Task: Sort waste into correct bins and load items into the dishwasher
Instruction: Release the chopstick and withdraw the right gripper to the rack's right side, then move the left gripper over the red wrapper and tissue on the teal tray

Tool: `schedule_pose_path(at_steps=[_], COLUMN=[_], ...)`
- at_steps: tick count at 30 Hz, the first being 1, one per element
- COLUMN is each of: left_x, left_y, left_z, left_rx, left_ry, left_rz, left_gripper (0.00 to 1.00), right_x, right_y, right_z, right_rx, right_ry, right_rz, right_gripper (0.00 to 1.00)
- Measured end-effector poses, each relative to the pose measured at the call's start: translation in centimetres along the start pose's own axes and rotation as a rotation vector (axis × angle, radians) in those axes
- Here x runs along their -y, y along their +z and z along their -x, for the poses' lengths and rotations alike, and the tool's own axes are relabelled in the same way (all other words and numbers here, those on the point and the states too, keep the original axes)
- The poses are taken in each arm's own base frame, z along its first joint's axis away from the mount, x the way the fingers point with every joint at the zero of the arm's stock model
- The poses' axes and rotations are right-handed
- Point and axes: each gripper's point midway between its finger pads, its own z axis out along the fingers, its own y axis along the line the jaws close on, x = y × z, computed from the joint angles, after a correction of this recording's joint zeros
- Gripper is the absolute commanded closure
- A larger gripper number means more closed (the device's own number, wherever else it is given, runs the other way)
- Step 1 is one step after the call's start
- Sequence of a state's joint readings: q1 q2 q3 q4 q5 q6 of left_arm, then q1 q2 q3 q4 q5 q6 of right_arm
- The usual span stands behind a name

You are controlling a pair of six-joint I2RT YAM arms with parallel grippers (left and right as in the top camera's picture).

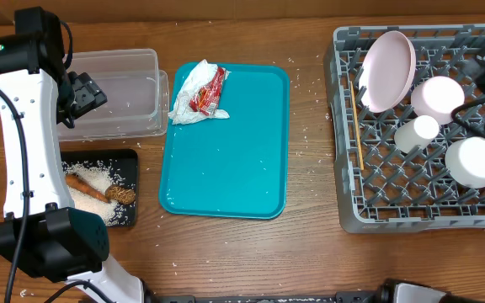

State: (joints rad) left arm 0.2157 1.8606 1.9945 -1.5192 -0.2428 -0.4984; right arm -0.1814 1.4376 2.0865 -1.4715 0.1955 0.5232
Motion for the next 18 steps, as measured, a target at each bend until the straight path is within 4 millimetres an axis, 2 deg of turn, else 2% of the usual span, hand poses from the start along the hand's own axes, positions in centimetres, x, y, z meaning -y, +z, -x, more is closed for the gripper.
schedule_pose_path(at_steps=[2,4,15,18], left_x=[0.0,0.0,0.0,0.7], left_y=[0.0,0.0,0.0,0.0], left_z=[0.0,0.0,0.0,0.9], left_rx=[0.000,0.000,0.000,0.036], left_ry=[0.000,0.000,0.000,-0.017], left_rz=[0.000,0.000,0.000,-0.030], left_gripper=[0.00,0.00,0.00,0.00], right_x=[1.9,2.4,2.6,2.6], right_y=[0.9,1.3,1.7,1.7], right_z=[0.1,0.2,0.3,0.3], right_rx=[-0.018,-0.024,-0.025,-0.025], right_ry=[0.022,0.028,0.028,0.028], right_rz=[-0.073,-0.097,-0.114,-0.115], right_gripper=[0.00,0.00,0.00,0.00])
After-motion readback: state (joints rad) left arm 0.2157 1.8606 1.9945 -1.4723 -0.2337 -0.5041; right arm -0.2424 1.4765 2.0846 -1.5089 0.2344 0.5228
